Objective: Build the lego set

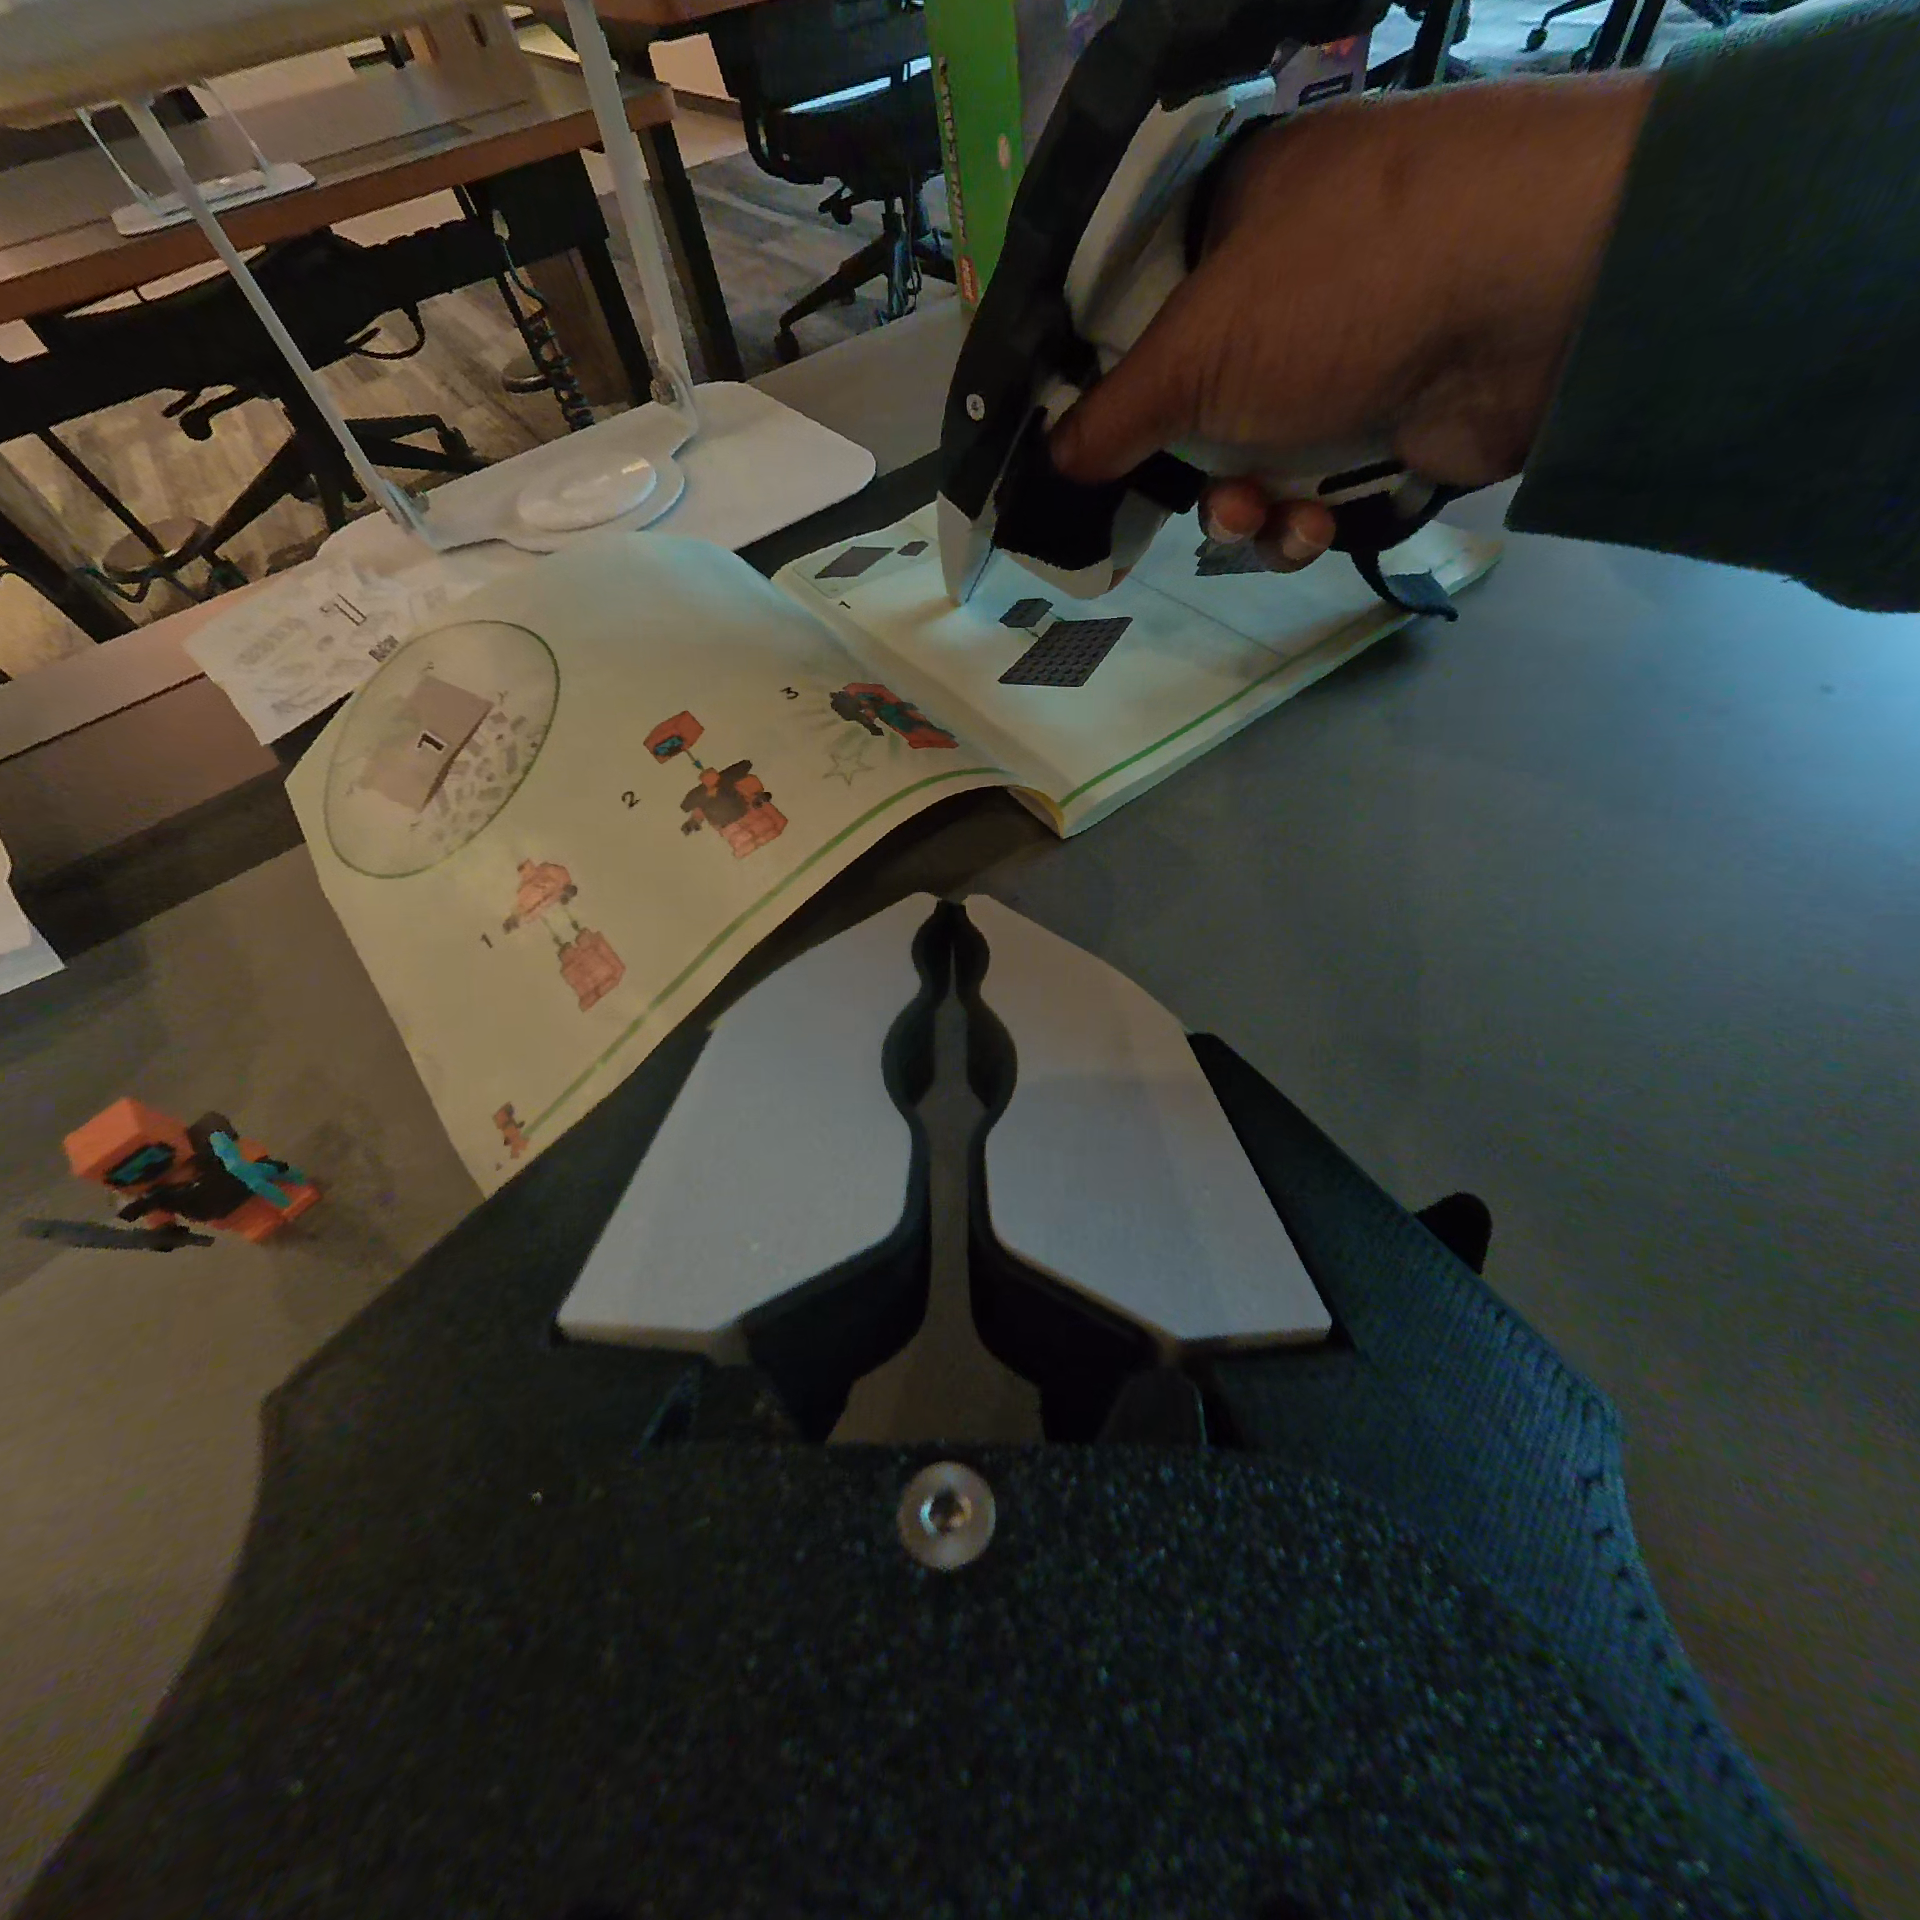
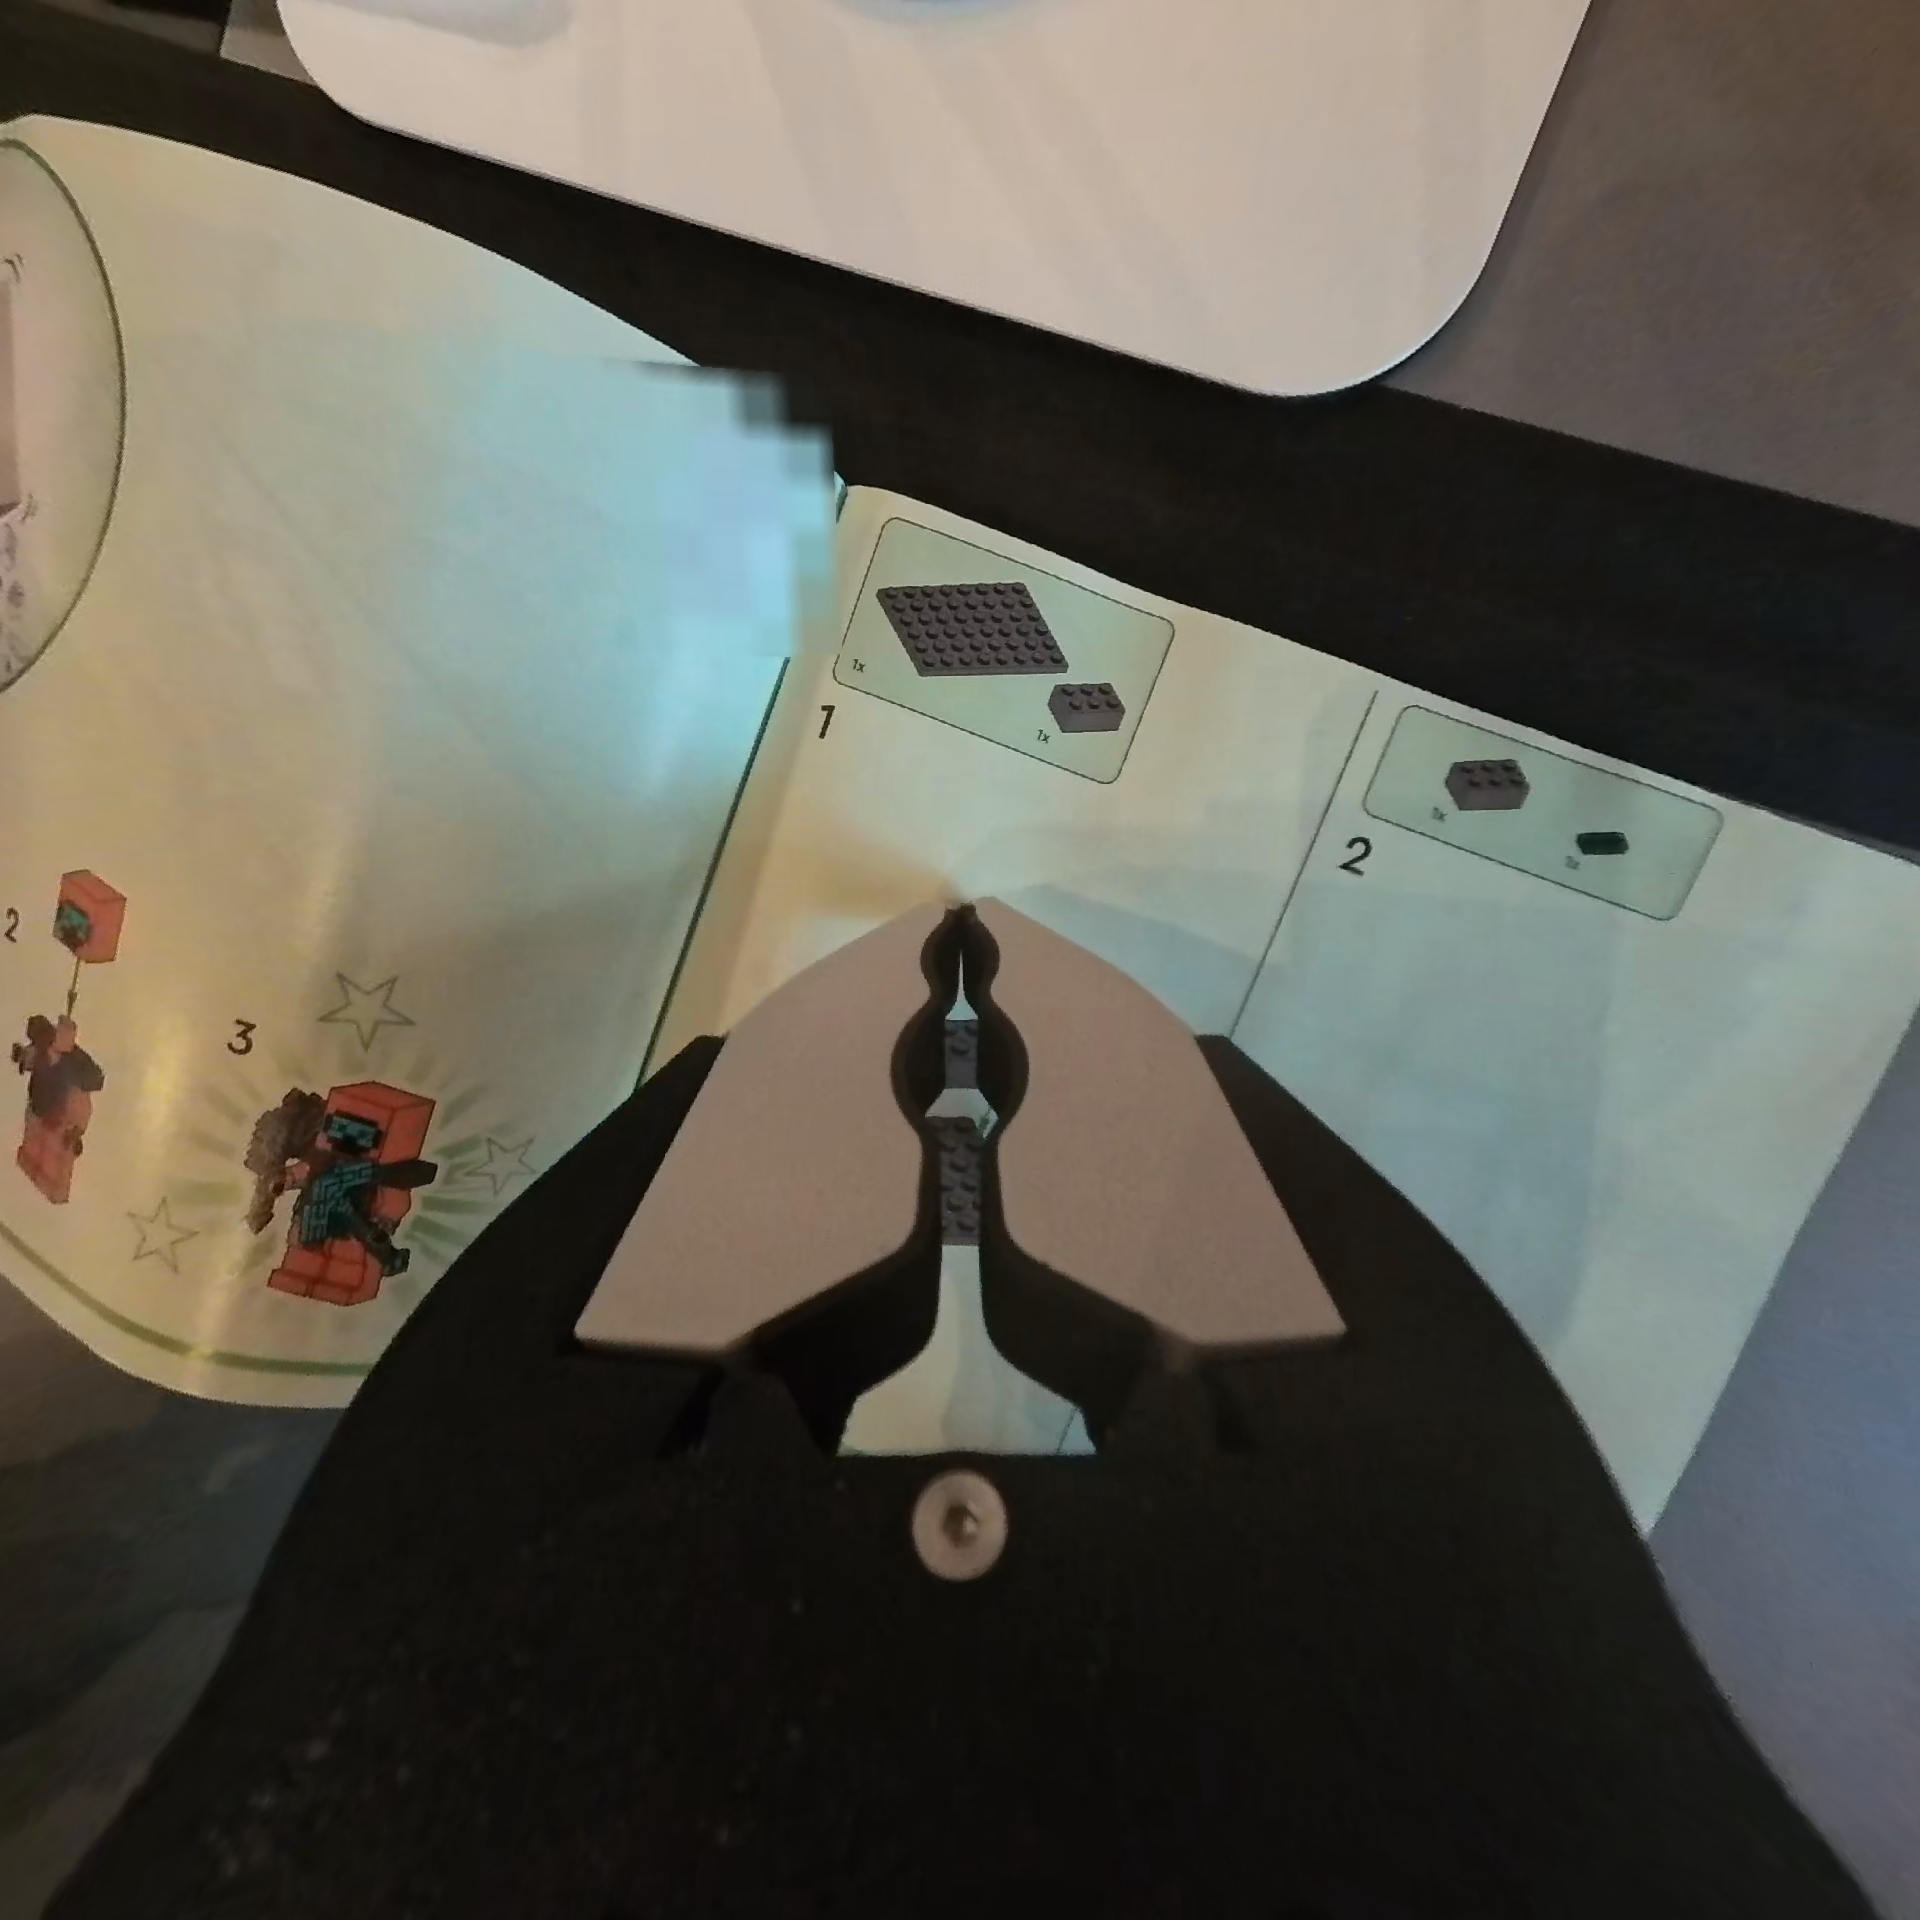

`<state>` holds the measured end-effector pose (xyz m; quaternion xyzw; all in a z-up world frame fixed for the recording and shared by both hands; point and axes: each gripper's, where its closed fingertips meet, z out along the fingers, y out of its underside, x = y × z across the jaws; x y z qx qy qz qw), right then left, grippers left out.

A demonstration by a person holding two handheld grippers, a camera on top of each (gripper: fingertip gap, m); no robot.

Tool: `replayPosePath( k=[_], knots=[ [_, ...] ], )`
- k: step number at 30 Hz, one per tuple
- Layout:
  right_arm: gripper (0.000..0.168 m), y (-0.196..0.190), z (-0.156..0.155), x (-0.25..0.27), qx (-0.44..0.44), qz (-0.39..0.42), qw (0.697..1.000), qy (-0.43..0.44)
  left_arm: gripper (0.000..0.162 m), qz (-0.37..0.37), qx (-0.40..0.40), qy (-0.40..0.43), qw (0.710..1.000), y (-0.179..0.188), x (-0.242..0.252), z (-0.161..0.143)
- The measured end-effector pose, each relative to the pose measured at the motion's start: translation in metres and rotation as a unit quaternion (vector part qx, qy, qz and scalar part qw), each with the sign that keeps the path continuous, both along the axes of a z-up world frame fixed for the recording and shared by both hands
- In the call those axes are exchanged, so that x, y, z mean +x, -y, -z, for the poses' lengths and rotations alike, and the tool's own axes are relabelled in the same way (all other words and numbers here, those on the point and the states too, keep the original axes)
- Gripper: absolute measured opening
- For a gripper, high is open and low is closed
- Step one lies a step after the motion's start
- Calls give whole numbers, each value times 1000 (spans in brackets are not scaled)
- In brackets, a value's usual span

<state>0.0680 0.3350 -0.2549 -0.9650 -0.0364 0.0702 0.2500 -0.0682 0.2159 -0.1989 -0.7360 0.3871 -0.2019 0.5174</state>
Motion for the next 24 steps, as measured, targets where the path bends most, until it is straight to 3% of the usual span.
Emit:
replayPosePath(
  k=[8, 24],
  knots=[
    [0, -1, -2, -1, 11, 1, 1000, 0, 0, 2, -1, -3, 1000, 1, 0, 1],
    [0, -42, -12, -14, 43, -5, 999, 11, 0, 5, 4, -17, 1000, 1, 1, 6]
  ],
)
